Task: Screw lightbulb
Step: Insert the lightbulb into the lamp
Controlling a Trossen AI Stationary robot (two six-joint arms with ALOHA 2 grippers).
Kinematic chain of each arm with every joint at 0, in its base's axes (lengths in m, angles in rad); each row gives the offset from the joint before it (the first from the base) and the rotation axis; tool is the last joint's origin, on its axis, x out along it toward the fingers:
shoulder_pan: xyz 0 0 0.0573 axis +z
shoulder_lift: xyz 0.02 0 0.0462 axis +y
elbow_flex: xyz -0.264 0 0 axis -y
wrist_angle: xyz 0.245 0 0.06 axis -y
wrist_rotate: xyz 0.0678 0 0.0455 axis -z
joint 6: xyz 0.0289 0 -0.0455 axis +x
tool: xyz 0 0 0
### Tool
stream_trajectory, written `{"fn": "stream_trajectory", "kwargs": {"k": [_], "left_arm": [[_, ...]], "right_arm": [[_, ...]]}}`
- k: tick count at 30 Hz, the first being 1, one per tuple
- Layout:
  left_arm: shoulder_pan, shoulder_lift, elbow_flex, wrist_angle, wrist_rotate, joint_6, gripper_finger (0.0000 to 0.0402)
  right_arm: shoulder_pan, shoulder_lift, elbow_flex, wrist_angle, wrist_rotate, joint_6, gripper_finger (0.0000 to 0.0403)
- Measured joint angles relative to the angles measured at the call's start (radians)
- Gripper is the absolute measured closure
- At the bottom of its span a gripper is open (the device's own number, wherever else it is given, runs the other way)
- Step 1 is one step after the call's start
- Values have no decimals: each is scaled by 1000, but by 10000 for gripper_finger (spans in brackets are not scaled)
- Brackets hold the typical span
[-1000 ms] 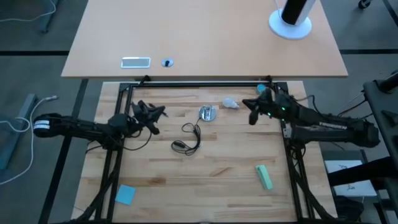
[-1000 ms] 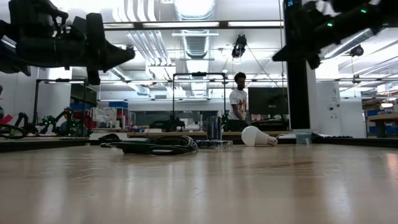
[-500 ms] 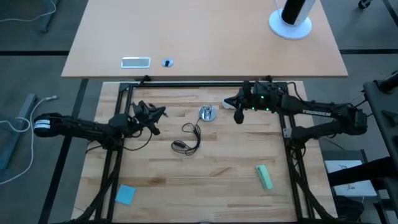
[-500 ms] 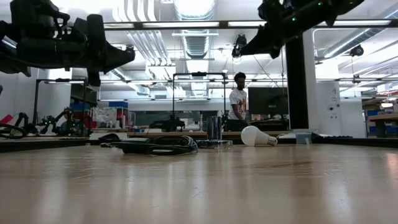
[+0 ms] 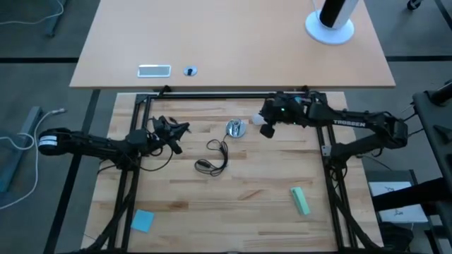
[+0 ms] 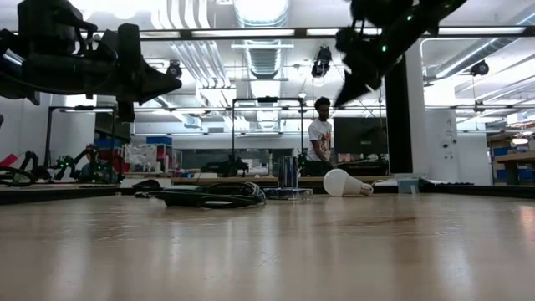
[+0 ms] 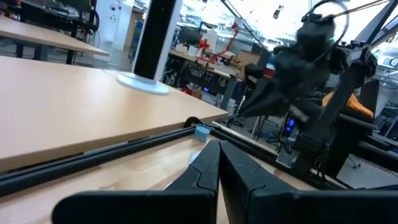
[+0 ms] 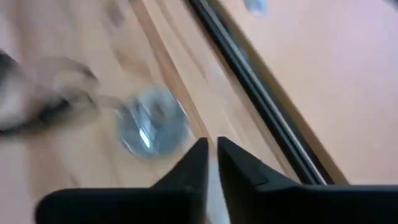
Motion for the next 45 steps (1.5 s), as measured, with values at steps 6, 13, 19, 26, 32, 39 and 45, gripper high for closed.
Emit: {"fn": "stream_trajectory", "kwargs": {"k": [6,13,19,26,32,39,45], "left_arm": [[0,3,0,0,-1,0,402],[0,3,-1,-13,-1,-3,402],[0,3,-1,-44,-2,-4,401],[0,6,-1,-48,-2,-4,402],[0,23,-1,-48,-3,-5,401],[0,65,-1,-47,-4,-27,401],[0,100,-1,-32,-4,-54,401]], "right_arm": [[-60,129,83,-169,21,29,262],[-152,295,115,-224,-152,28,178],[-202,407,153,-237,-154,13,137],[-226,487,202,-239,-154,-1,124],[-225,547,233,-245,-153,-11,139],[-225,596,233,-244,-155,7,170],[-225,557,231,-235,-152,18,241]]}}
